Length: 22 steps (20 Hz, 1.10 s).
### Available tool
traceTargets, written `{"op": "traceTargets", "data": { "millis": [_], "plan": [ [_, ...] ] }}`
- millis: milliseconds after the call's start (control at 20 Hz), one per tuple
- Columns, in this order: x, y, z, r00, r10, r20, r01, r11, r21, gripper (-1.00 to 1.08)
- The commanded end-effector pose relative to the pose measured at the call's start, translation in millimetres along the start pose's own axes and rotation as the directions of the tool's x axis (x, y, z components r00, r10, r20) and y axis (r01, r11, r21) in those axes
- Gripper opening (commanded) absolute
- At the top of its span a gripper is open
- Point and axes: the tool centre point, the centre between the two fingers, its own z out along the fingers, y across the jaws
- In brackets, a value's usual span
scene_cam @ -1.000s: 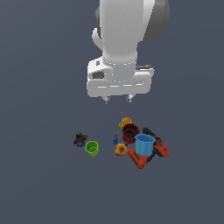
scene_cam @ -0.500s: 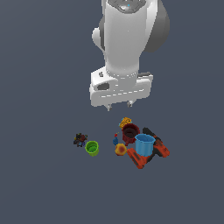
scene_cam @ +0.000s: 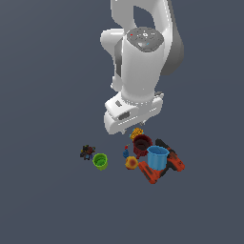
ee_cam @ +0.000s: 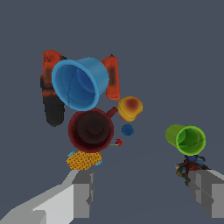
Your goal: Pick up a designated object from a clutter of objects.
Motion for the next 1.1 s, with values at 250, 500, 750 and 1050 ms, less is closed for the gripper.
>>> {"op": "traceTargets", "data": {
  "millis": [250, 500, 750, 1050],
  "plan": [
    [14, -6, 39, 0.974, -0.226, 0.010, 0.226, 0.974, 0.001, 0.68],
    [22, -11, 65, 0.929, -0.371, 0.013, 0.371, 0.929, 0.007, 0.68],
    [29, -17, 91, 0.863, -0.505, 0.012, 0.505, 0.863, 0.015, 0.68],
    [35, -24, 115, 0.784, -0.620, 0.008, 0.620, 0.784, 0.023, 0.68]
  ]
}}
